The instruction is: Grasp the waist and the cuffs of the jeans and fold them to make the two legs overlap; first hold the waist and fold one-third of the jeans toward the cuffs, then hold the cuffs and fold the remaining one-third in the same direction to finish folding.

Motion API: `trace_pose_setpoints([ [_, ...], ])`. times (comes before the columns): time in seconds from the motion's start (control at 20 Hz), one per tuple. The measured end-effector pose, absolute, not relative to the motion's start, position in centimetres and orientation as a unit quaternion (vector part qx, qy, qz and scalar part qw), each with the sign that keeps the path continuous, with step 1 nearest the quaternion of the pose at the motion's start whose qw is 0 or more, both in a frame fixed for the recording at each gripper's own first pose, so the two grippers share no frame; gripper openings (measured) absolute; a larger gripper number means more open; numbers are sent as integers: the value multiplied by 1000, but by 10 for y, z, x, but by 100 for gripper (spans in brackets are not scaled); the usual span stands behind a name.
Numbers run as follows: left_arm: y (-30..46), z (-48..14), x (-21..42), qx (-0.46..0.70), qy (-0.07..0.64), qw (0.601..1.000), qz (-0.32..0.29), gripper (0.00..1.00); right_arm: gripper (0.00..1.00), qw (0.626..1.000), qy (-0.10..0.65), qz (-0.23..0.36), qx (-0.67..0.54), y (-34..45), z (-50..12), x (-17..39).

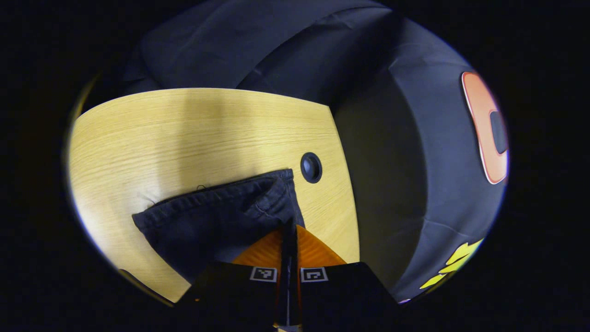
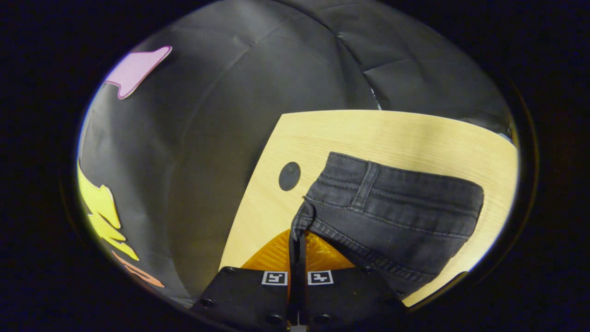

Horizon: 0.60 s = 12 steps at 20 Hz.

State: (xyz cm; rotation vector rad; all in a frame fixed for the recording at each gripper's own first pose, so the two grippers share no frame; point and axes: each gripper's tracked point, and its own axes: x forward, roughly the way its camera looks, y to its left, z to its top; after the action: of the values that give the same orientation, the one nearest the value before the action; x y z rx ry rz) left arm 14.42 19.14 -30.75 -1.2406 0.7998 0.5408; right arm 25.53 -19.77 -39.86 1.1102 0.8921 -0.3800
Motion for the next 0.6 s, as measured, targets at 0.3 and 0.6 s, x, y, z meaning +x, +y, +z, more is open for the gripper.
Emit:
trace_pose_setpoints([
  [0.3,202,-279,161,-492,319,780,219,98,92,765,401,-130,487,-182,-383,263],
  [0.6,194,-174,175,-479,221,838,138,99,98,829,346,-113,426,-217,-320,254],
])
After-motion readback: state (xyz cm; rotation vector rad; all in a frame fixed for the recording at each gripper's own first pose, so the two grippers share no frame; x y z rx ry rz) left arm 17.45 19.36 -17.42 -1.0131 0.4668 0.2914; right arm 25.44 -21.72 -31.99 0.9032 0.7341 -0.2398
